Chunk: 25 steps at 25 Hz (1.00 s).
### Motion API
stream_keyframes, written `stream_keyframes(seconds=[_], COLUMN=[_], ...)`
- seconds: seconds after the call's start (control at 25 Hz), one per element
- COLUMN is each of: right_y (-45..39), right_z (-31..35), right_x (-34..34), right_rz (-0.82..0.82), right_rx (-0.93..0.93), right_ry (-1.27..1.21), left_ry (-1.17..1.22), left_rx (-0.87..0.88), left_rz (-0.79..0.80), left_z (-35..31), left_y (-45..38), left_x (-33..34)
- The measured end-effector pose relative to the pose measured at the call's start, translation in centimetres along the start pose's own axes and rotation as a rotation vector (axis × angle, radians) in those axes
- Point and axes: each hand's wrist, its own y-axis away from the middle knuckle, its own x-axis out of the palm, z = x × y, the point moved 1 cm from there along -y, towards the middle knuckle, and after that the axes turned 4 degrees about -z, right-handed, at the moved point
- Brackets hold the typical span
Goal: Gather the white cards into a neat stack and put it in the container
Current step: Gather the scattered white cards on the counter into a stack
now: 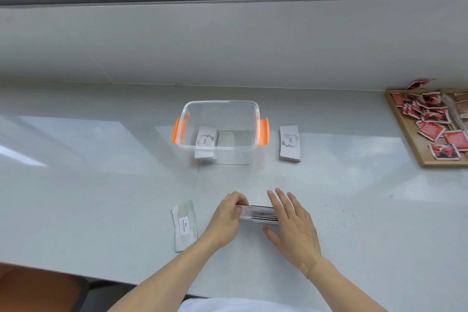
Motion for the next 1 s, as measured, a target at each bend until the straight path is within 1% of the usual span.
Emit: stream_keyframes(seconds=[0.16,0.36,0.48,0.64,0.8,1.0], right_y=[0.2,0.2,0.0,-0.3,-0.3,-0.7], right_z=[0.1,0.1,0.0,-0.1,0.1,0.0], right_x=[0.3,0.5,0.7,0.7,0.4,-0.1], right_rz=[-0.016,-0.056,-0.048,-0.017,-0.037,-0.022], right_rx=[0.03,0.03,0.036,0.047,0.039,-0.008], right_ry=[-0.007,0.013,0.01,-0.007,0.004,-0.055], left_ry=[0.096,0.106,0.129,0.109,0.006,-0.305], left_rx=[-0.03,-0.017,-0.042,-0.051,-0.034,0.083], left_rz=[0.087,0.158,0.217,0.248,0.259,0.201], left_z=[-1.2,-1.7,-2.2,-3.0,-2.8,-2.7], left_y=[0.0,0.0,-0.2,-0.2,-0.1,-0.3], left_x=[1.4,1.9,2.5,3.2,4.0,4.6])
